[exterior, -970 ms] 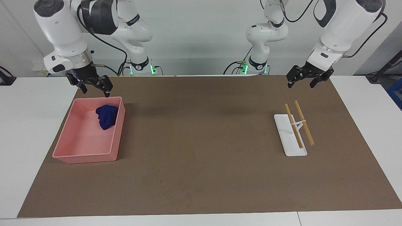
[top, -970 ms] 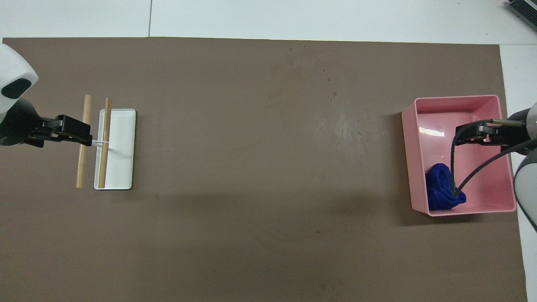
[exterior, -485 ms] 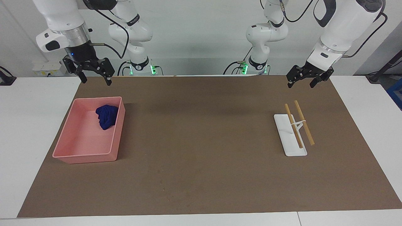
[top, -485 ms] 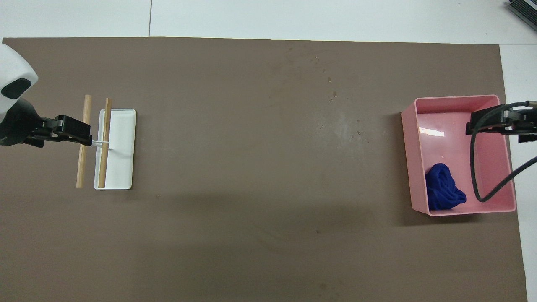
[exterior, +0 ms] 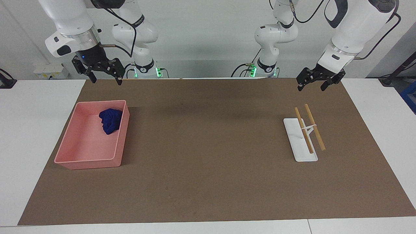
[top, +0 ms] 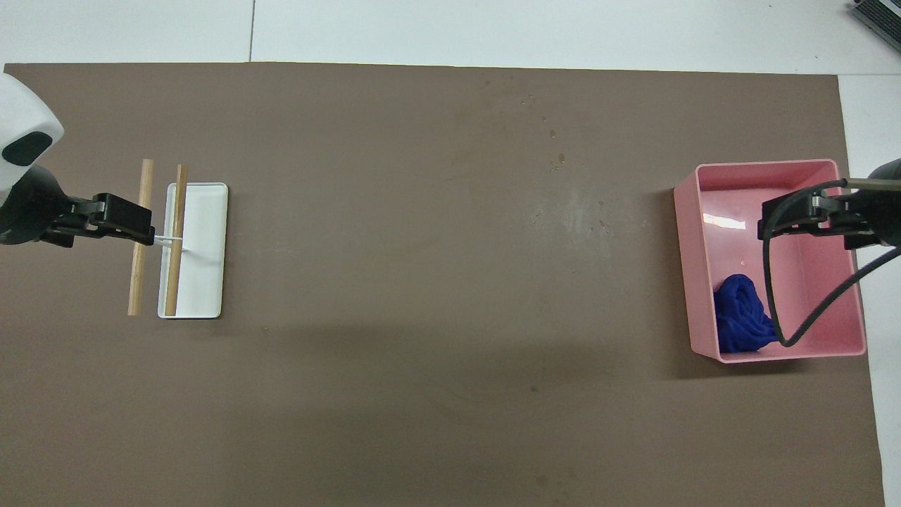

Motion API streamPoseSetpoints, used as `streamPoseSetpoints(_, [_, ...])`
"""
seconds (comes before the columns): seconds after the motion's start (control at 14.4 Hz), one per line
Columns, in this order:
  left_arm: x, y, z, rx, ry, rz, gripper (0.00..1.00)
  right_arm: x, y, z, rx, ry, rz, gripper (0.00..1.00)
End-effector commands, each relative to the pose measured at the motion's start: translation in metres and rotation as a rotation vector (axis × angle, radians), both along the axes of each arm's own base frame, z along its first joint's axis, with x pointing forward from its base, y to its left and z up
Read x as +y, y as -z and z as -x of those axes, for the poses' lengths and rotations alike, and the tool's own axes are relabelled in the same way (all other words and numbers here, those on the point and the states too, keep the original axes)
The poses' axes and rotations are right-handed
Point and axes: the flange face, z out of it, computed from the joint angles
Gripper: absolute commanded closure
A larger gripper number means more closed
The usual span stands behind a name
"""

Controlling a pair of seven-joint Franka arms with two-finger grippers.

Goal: Wipe water with towel using both arms

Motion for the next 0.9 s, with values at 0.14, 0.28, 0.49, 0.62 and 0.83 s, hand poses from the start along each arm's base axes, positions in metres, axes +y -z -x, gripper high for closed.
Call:
streamPoseSetpoints(0.14, [0.0026, -0.0010, 0.0085, -0.006, 0.000, -0.014, 0.00, -0.0005, 0.0023, 0.0038, 0.019, -0.004, -0.016, 0.00])
streamPoseSetpoints(0.28, [0.0034, -0.0002, 0.0080, -0.004, -0.001, -0.014, 0.00, -0.0011, 0.0035, 0.0041, 0.021, -0.004, -0.017, 0.00])
streamPoseSetpoints(0.49, [0.0026, -0.0010, 0.0085, -0.006, 0.000, -0.014, 0.00, -0.0011, 0.0045, 0.0049, 0.022, -0.006, -0.017, 0.00])
streamPoseSetpoints(0.62, [0.0026, -0.0010, 0.0085, -0.006, 0.000, -0.014, 0.00, -0.0011, 0.0058, 0.0054, 0.025, -0.007, -0.016, 0.00])
streamPoseSetpoints(0.83, [0.0026, -0.0010, 0.0085, -0.006, 0.000, -0.014, 0.00, -0.0027, 0.0064, 0.0058, 0.027, -0.009, -0.016, 0.00])
